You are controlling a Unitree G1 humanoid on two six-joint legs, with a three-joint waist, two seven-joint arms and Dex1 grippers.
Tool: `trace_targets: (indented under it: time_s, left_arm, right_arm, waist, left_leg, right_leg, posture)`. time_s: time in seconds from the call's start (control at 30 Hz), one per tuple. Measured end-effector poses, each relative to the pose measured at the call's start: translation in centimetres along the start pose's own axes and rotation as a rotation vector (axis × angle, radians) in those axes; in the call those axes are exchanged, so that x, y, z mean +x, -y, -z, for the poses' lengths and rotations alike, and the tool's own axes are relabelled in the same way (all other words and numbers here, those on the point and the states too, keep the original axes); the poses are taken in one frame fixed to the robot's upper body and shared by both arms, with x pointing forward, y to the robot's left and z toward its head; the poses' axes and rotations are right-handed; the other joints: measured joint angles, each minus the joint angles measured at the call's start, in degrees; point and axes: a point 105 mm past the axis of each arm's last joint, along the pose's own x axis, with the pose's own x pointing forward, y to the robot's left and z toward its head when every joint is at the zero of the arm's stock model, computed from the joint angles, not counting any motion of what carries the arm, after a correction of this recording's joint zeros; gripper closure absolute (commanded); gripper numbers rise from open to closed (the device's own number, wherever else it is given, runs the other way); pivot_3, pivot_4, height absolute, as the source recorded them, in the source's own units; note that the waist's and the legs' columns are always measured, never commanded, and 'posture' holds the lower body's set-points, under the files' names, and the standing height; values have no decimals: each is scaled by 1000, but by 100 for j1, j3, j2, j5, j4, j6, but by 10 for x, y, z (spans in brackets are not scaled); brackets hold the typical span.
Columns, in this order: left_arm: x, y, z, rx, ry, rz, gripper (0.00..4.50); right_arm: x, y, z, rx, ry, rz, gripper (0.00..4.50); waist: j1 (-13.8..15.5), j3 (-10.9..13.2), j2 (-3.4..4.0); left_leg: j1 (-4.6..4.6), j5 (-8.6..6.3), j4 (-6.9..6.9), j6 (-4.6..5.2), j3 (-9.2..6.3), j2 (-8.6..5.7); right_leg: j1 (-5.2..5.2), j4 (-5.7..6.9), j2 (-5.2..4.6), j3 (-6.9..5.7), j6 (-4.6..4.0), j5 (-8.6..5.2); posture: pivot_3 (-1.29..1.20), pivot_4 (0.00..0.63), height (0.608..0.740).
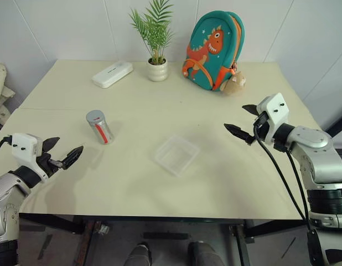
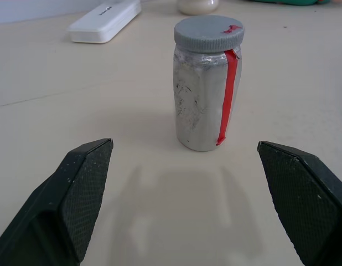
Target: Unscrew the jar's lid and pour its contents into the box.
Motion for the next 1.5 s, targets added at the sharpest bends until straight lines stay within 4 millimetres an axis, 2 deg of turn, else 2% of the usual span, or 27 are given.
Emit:
trace_targets:
  time_s: [0.3,0.47,0.6,0.7,0.83,1.13,1.37,1.5]
  left_arm:
    - [13,5,-5,-3,26,12,31]
    - [22,9,-3,-2,36,-15,31]
    - [27,14,-2,-17,52,-44,31]
    - [35,29,0,-63,78,-76,31]
    - [43,46,6,-104,70,-104,31]
    - [48,44,14,-141,62,-267,31]
    - [67,47,5,-121,96,-307,31]
    - [78,48,8,-120,92,-312,31]
  right_arm:
    - [0,1,-1,10,12,15,0]
    - [-4,-18,-4,53,38,-92,0]
    - [-8,-24,-7,50,32,-142,0]
    - [-4,-21,-7,50,38,-139,0]
    - [9,-18,-18,36,86,-142,0]
    - [21,-23,-21,20,98,-172,0]
    - [23,-24,-20,28,100,-189,0]
    - [23,-28,-21,41,103,-218,0]
  waist:
    - [-9,0,0]
    - [0,0,0]
    - [-6,0,0]
    - [-2,0,0]
    - [-17,1,-1]
    - [9,1,-2]
    - [3,1,-1]
    - [3,1,-2]
  left_leg:
    - [0,0,1,0,3,0]
    - [-1,-2,2,3,3,-1]
    - [-1,-3,7,5,5,-1]
    - [0,-3,20,5,7,-2]
    - [2,-2,31,6,9,0]
    - [-2,-2,39,7,9,0]
    - [-2,-2,40,9,10,-1]
    - [-2,-2,39,10,11,-1]
  right_leg:
    - [0,0,1,4,4,5]
    - [0,1,1,5,10,9]
    - [1,1,1,8,11,14]
    - [7,0,1,11,17,21]
    - [10,2,9,15,17,30]
    - [16,-10,11,17,25,38]
    - [23,-25,12,17,32,48]
    - [23,-26,13,18,36,51]
  posture:
    - [0,150,740]
    - [0,150,740]
    - [0,150,740]
    - [0,150,740]
    - [0,150,740]
    - [0,150,740]
    - [0,150,740]
    - [0,150,740]
